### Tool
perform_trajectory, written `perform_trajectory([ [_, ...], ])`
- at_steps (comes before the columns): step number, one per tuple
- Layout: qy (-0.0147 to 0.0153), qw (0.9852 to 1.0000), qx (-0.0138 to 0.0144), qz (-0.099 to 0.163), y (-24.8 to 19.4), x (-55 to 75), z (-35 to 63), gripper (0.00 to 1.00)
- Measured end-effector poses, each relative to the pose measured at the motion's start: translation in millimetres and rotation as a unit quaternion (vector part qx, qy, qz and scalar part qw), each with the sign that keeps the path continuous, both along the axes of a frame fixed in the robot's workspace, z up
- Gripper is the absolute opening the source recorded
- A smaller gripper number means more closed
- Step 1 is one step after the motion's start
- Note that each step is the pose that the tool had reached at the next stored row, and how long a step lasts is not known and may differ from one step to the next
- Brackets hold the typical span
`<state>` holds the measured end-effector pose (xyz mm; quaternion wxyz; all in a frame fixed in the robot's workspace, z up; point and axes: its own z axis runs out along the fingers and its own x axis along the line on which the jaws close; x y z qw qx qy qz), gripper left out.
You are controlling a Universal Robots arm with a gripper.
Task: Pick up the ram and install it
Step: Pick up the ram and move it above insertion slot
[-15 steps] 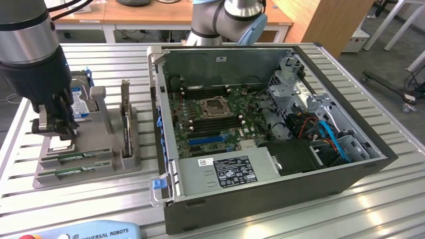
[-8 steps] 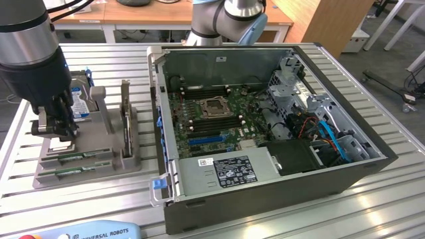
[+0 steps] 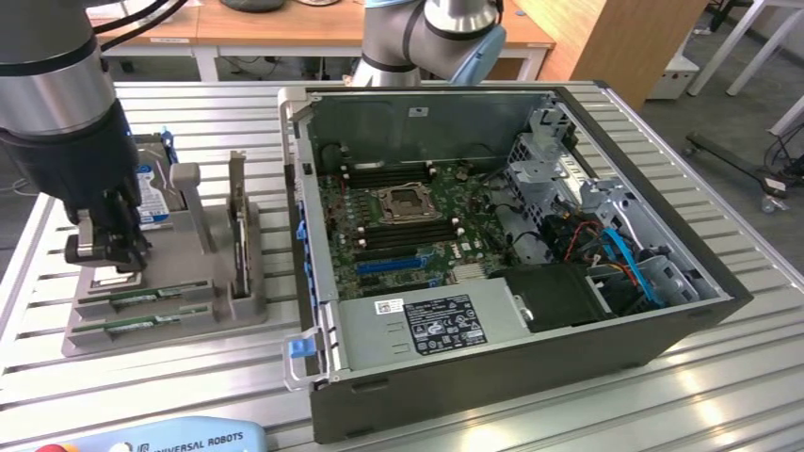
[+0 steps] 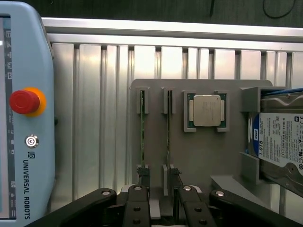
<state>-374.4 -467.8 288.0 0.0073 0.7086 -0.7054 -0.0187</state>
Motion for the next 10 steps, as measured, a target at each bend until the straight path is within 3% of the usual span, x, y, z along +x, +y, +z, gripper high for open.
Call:
perform_trajectory([
  [10, 0.0001, 1.0, -0.0001, 0.0, 0.0, 0.0, -6.6, 0.3],
])
